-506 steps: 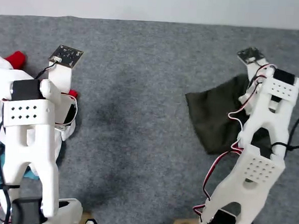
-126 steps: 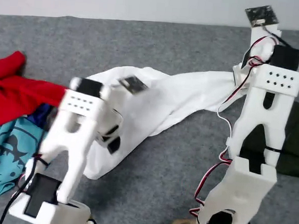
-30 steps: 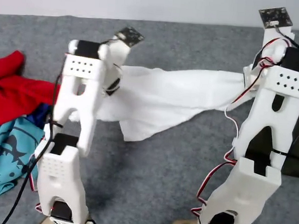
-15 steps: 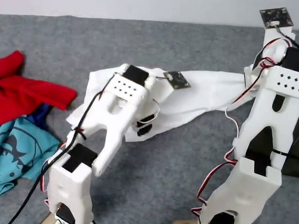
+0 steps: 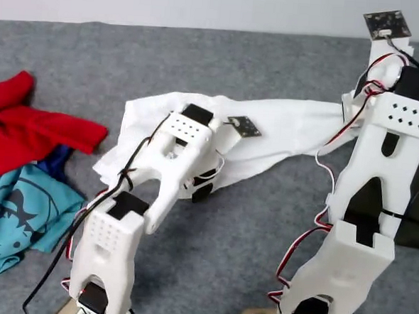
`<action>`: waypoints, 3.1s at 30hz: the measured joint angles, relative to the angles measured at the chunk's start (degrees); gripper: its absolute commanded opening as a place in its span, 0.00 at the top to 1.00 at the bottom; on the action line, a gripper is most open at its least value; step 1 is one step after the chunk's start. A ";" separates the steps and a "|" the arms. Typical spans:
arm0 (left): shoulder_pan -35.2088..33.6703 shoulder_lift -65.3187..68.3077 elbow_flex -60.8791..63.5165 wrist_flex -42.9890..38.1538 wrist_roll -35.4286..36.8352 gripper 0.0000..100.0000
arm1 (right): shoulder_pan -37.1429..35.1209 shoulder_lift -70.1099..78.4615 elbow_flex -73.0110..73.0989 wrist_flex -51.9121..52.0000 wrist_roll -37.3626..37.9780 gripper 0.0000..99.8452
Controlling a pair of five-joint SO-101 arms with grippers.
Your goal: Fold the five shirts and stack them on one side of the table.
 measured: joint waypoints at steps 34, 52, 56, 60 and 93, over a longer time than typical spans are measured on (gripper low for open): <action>-10.11 -22.77 -20.13 6.68 4.04 1.00 | 0.00 -13.36 0.00 0.00 0.00 0.99; -24.88 -62.24 -20.48 -8.62 1.23 1.00 | -7.47 -44.04 0.00 -10.37 0.00 0.99; -24.88 -66.99 -21.10 -8.70 -5.19 1.00 | -7.47 -47.38 -0.09 -16.97 0.00 0.99; -24.88 -71.74 -21.10 -6.33 -10.20 1.00 | -7.47 -50.20 -0.09 -20.92 2.55 0.99; -31.82 -88.00 -11.60 6.95 -15.47 1.00 | -7.47 -71.82 8.18 -19.78 23.21 0.99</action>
